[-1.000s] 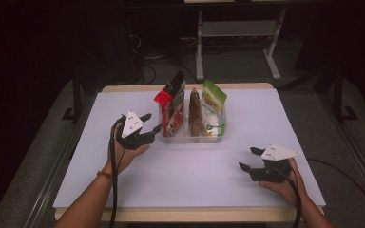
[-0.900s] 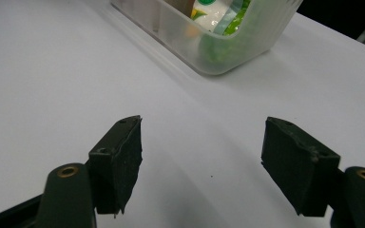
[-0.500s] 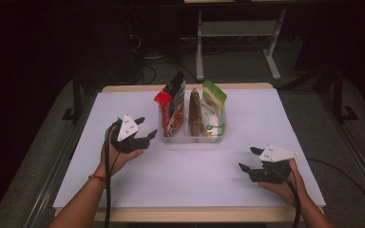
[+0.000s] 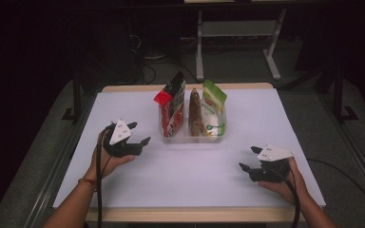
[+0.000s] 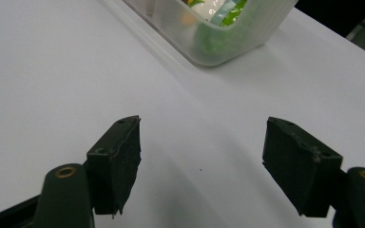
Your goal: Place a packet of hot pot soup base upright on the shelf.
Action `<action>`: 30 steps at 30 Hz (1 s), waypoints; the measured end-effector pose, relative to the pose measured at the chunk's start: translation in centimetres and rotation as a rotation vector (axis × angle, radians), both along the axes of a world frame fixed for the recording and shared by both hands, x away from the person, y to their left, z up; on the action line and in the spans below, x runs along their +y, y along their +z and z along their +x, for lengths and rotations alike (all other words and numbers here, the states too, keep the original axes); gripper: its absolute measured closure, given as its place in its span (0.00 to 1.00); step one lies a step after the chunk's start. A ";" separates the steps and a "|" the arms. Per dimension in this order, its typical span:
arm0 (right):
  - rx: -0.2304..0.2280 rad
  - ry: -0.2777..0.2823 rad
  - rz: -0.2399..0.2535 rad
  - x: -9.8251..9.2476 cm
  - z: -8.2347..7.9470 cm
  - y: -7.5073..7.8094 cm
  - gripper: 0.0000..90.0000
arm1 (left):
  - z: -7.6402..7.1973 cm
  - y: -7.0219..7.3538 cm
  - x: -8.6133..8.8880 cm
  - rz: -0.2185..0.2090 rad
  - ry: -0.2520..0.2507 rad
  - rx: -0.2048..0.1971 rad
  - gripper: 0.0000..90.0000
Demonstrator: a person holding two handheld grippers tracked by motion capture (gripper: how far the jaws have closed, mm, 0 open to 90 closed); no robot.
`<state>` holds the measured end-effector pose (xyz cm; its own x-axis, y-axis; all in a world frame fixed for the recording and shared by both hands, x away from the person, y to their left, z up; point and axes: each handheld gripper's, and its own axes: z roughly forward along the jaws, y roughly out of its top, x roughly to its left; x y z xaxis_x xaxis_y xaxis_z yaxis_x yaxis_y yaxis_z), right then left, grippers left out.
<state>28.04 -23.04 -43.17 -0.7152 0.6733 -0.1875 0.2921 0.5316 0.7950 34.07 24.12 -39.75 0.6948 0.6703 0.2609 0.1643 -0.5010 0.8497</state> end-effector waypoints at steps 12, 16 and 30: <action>-0.008 -0.013 -0.062 -0.1 0.6 0.1 0.30 | -0.3 -1.7 1.3 0.065 -0.008 0.034 0.27; -0.001 -0.012 -0.052 -0.3 0.4 -0.2 0.30 | -0.7 -1.9 2.3 0.061 0.007 0.046 0.27; -0.026 -0.040 -0.008 -1.6 -0.4 0.2 0.24 | -2.7 -3.2 4.2 0.078 0.002 0.073 0.23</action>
<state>27.68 -24.69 -43.00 -0.6826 0.6997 -0.2110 0.2928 0.5263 0.7983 31.40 28.30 -42.92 0.7122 0.6515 0.2612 0.2254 -0.5647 0.7940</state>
